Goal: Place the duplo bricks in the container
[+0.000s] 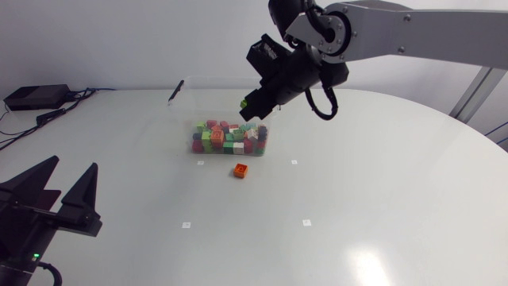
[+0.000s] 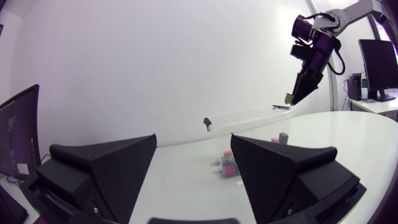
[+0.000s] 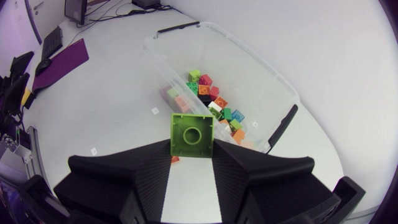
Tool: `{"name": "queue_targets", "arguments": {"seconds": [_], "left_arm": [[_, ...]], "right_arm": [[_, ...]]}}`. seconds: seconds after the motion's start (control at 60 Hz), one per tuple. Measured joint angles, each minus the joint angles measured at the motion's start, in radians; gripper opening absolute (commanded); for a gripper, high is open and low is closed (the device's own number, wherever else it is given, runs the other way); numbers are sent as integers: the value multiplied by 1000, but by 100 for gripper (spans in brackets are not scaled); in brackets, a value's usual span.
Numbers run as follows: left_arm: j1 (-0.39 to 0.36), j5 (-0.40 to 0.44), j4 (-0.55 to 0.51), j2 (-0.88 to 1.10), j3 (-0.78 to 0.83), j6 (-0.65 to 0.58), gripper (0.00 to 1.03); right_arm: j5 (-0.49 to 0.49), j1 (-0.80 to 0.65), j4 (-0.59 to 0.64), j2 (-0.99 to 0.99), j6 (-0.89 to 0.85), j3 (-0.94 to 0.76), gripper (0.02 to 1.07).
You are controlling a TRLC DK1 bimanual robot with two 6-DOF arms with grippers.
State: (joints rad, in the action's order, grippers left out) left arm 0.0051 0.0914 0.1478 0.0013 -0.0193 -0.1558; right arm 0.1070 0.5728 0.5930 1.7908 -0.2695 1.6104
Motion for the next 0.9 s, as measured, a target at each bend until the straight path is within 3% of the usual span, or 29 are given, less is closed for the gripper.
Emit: {"name": "queue_targets", "arguments": {"seconds": [0.15,0.283,0.483,0.517,0.817,0.867,0.9], "left_arm": [[40,-3,0,-5,0,37,84],[51,-4,0,-5,0,77,92],[58,-7,0,-5,0,97,93],[58,-8,0,-5,0,99,99],[58,-14,0,-5,0,104,99],[58,-14,0,-5,0,104,99],[58,-14,0,-5,0,104,99]], "right_arm": [[0,-10,-14,53,0,57,33],[0,-10,-20,100,0,100,33],[0,-11,-21,163,0,177,33],[0,-12,-22,172,0,191,33],[0,-41,-24,303,4,327,33],[0,-48,-24,328,4,354,37],[0,-53,-22,343,4,370,45]]}}
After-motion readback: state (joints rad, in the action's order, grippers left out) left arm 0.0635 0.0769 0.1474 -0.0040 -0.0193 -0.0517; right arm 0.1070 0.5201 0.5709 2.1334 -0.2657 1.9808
